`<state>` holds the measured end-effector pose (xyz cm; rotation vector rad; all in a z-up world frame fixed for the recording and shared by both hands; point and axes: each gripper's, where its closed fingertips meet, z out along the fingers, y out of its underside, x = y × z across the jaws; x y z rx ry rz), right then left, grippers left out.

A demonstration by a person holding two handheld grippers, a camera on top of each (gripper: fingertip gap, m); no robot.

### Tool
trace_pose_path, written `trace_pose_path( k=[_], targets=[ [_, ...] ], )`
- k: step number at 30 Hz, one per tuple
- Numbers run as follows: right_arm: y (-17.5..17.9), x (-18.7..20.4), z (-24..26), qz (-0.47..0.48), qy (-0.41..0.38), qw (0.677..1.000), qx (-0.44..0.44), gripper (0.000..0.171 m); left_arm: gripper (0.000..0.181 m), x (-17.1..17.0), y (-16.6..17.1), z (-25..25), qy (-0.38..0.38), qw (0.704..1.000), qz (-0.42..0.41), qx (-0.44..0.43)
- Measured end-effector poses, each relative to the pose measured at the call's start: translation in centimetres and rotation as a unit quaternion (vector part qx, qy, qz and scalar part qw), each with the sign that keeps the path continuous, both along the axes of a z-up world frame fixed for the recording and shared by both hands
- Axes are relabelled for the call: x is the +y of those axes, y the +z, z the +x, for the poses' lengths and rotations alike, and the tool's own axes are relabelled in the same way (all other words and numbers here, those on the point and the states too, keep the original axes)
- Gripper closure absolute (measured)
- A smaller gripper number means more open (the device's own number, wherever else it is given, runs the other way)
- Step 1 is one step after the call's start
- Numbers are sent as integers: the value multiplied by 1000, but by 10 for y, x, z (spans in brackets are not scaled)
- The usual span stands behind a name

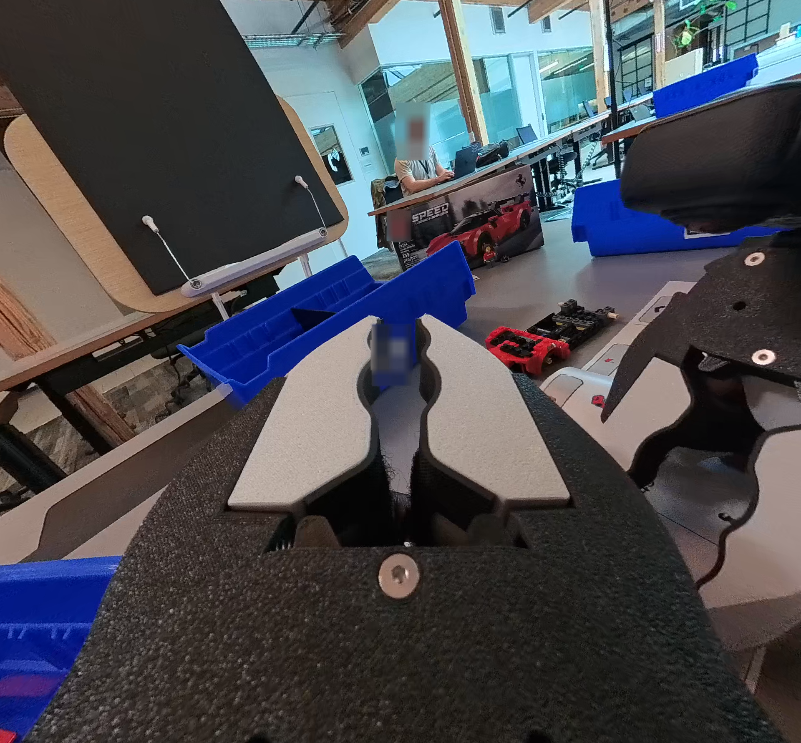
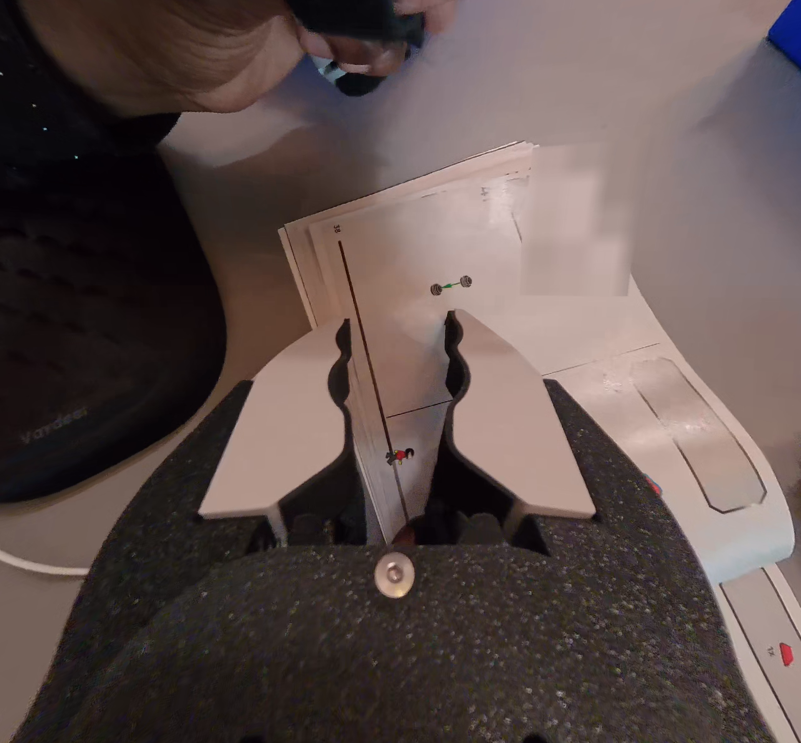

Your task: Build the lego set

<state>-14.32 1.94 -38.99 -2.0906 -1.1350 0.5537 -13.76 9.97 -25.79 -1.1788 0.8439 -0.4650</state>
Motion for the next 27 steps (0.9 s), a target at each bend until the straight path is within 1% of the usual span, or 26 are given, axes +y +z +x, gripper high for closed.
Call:
trace_pose_path(
  k=[3,6,10,11,13,14,15,17,18,20,24,27],
  targets=[
    [0,1,1,1,-7,1000,-1,130,168,0,0,0,0,1000,0,0],
    [0,7,4,-9,-29,1000,5,147,168,0,0,0,0,1000,-1,0],
    [0,4,3,-5,-21,1000,4,159,168,0,0,0,0,1000,-1,0],
    [1,5,3,-5,-20,1000,4,156,168,0,0,0,0,1000,0,0],
    [1,0,-1,-19,-4,1000,17,128,168,0,0,0,0,1000,-1,0],
    [1,0,-1,-18,-3,1000,18,121,168,0,0,0,0,1000,-1,0],
    [1,1,-1,-15,-4,1000,14,121,168,0,0,0,-1,1000,-1,1],
    [0,3,0,-2,-12,1000,3,128,168,0,-1,1,-1,1000,-1,2],
    [0,3,0,1,-11,1000,1,127,168,0,-1,1,-1,1000,-1,2],
    [0,3,0,-1,-10,1000,2,117,168,0,-1,1,-1,1000,-2,2],
    [0,7,3,9,-27,1000,-8,104,168,0,-1,1,-1,1000,-2,2],
    [5,9,3,9,-38,999,14,101,168,0,-1,1,-1,1000,-2,1]
  ],
)
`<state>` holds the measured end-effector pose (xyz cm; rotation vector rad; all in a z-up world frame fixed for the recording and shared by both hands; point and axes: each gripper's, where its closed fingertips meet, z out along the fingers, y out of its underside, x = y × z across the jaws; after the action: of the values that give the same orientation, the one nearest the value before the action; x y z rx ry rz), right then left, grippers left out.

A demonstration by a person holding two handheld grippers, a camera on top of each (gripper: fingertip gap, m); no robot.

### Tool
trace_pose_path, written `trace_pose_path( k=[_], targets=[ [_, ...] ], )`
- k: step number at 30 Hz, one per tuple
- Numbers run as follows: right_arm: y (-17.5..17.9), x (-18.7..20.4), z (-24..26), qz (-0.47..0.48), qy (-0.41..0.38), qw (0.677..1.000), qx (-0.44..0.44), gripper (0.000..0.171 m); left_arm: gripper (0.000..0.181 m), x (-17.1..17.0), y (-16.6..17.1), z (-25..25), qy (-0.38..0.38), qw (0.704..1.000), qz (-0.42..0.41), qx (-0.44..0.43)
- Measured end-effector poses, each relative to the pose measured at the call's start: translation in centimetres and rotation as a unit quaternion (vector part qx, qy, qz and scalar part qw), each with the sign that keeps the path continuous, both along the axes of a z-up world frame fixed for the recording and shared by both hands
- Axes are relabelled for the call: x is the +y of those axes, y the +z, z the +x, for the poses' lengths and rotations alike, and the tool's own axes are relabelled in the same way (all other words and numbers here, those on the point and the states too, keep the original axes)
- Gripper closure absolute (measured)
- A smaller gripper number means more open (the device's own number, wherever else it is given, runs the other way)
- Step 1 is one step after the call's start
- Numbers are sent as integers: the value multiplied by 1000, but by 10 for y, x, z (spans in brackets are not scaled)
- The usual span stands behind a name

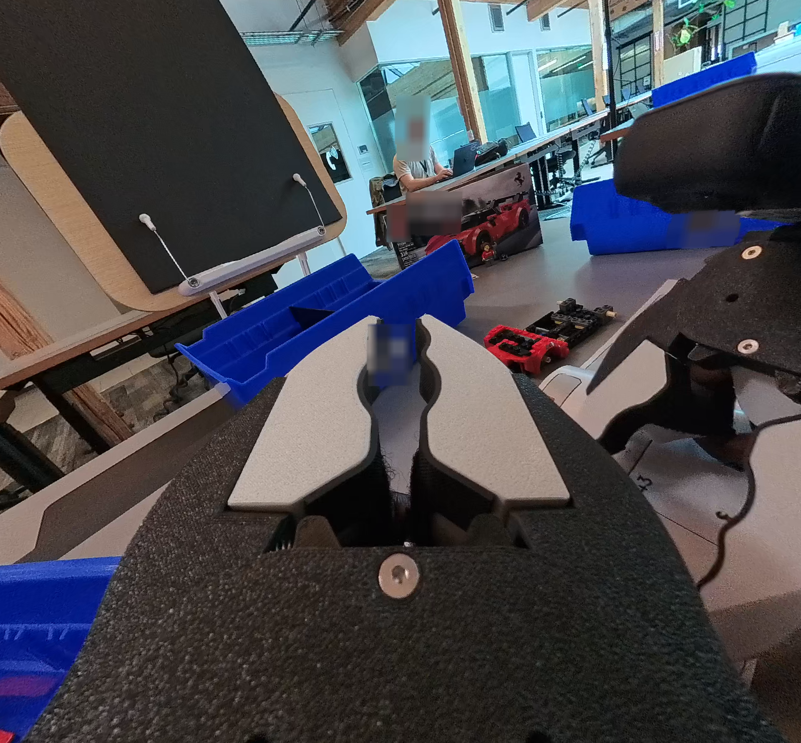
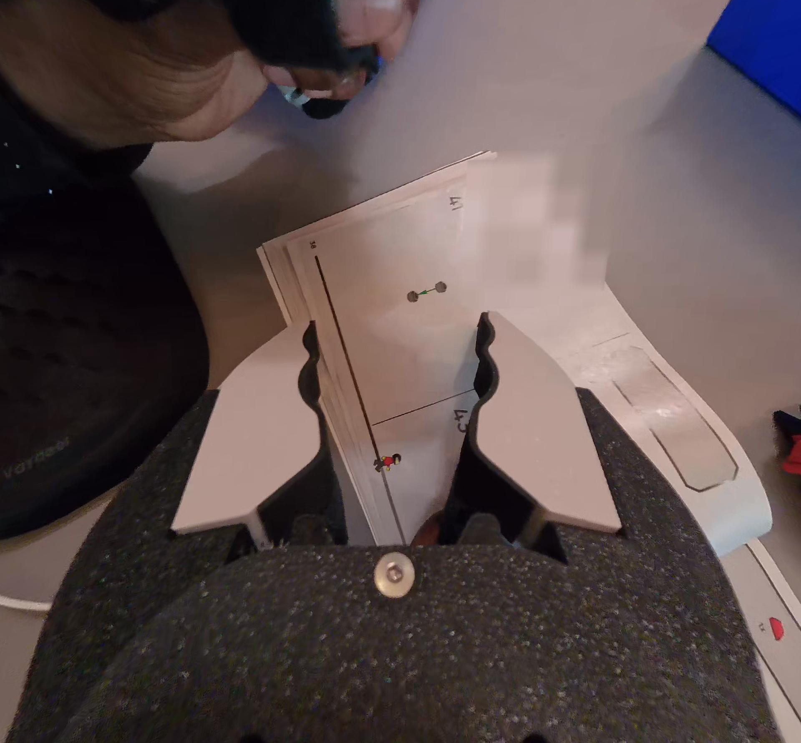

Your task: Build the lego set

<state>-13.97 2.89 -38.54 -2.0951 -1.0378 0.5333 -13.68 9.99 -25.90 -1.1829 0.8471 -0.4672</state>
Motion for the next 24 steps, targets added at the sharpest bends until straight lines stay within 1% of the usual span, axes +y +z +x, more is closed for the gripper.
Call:
trace_pose_path(
  k=[2,4,6,7,10,14,17,19,20,22,23,24],
  targets=[
    [-1,3,2,-3,-12,1000,-3,101,168,0,0,0,0,1000,0,1],
    [-5,2,2,-2,-11,1000,-24,101,168,0,-1,0,0,1000,-1,1],
    [-6,3,3,-7,-16,1000,-22,100,168,0,-1,0,-1,1000,-1,1],
    [-5,4,4,-8,-21,1000,-21,103,168,0,-1,0,-1,1000,-2,1],
    [-5,5,5,-8,-26,999,-17,120,168,0,-1,0,-1,1000,-2,1],
    [-5,6,6,-9,-30,999,-16,126,168,0,-1,0,0,1000,-1,0],
    [-4,4,4,-15,-22,1000,-10,155,168,0,0,0,0,1000,-1,0],
    [-4,2,2,-24,-15,1000,-5,169,168,0,0,0,0,1000,0,-1],
    [-4,2,2,-26,-14,1000,-4,171,168,0,0,0,1,1000,0,-1],
    [-4,3,2,-25,-16,1000,-4,171,168,0,0,0,1,1000,0,-1],
    [-4,4,3,-26,-21,999,-4,165,168,1,1,-1,1,1000,0,-2],
    [-4,2,2,-35,-13,999,-1,149,168,1,1,-1,2,1000,-1,-5]
  ],
)
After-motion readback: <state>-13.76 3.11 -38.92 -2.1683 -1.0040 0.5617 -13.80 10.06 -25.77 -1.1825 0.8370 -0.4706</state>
